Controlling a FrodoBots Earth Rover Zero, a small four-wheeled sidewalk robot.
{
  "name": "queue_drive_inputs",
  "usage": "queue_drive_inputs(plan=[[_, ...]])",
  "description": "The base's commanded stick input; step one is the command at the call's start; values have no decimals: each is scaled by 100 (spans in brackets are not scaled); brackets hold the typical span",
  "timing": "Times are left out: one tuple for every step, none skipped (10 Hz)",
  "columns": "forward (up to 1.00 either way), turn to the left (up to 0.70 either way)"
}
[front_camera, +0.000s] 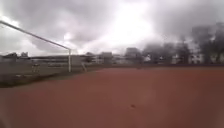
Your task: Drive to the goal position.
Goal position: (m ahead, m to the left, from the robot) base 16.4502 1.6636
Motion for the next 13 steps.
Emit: queue_drive_inputs(plan=[[70, 0], [37, 0], [1, 0], [16, 0], [31, 0], [46, 0], [62, 0], [70, 0], [70, 0], [70, 0], [70, 0], [70, 0], [70, 0]])
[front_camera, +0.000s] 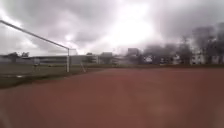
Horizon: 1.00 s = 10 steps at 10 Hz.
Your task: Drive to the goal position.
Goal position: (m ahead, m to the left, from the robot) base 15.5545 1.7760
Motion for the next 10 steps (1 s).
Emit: queue_drive_inputs(plan=[[70, 0], [70, 0], [70, 0], [70, 0], [70, 0], [70, 0], [70, 0], [70, 0], [70, 0], [70, 0]])
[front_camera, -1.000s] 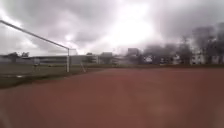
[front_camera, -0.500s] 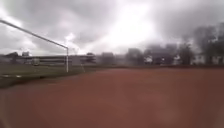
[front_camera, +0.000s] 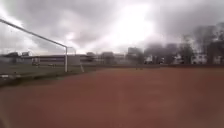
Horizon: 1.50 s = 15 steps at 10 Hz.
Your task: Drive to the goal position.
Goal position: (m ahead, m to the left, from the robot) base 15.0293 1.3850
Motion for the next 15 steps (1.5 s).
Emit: queue_drive_inputs(plan=[[70, 0], [70, 0], [70, 0], [70, 0], [70, 0], [70, 0], [70, 0], [70, 0], [70, 0], [70, 0], [70, 0], [70, 0], [70, 0], [70, 0], [70, 0]])
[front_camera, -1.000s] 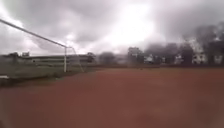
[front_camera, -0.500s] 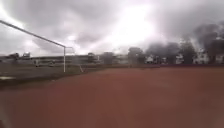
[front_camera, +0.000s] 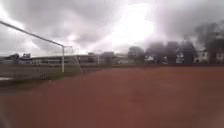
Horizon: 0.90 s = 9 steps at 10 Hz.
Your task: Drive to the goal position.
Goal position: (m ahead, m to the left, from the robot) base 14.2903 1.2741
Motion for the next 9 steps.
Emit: queue_drive_inputs(plan=[[70, 0], [70, 0], [70, 0], [70, 0], [70, 0], [70, 0], [70, 0], [70, 0], [70, 0]])
